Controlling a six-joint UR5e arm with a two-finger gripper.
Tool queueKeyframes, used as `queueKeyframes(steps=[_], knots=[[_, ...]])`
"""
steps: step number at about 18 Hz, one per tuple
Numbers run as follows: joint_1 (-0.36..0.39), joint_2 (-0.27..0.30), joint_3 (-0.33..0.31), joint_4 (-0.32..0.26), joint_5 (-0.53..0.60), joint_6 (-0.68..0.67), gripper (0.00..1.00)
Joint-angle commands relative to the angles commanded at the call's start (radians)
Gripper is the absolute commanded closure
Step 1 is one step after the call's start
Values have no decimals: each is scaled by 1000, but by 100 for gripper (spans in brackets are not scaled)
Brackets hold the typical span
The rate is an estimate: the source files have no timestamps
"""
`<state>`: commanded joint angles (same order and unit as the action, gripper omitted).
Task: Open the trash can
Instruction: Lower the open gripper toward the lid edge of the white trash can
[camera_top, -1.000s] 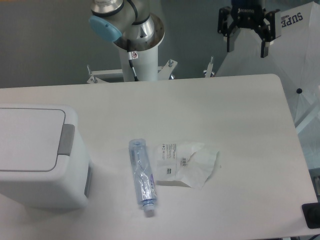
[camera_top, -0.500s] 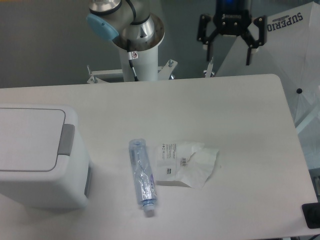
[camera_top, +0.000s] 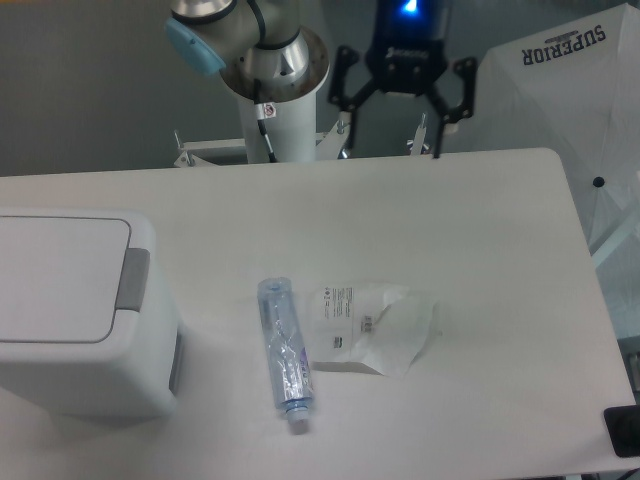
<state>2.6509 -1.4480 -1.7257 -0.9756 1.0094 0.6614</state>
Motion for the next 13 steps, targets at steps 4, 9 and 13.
queueKeyframes(steps=[4, 9, 13], knots=[[-100, -34, 3, 3, 0, -92, 0], [-169, -90, 24, 70, 9, -167, 0], [-232, -143, 48, 83, 32, -261, 0]])
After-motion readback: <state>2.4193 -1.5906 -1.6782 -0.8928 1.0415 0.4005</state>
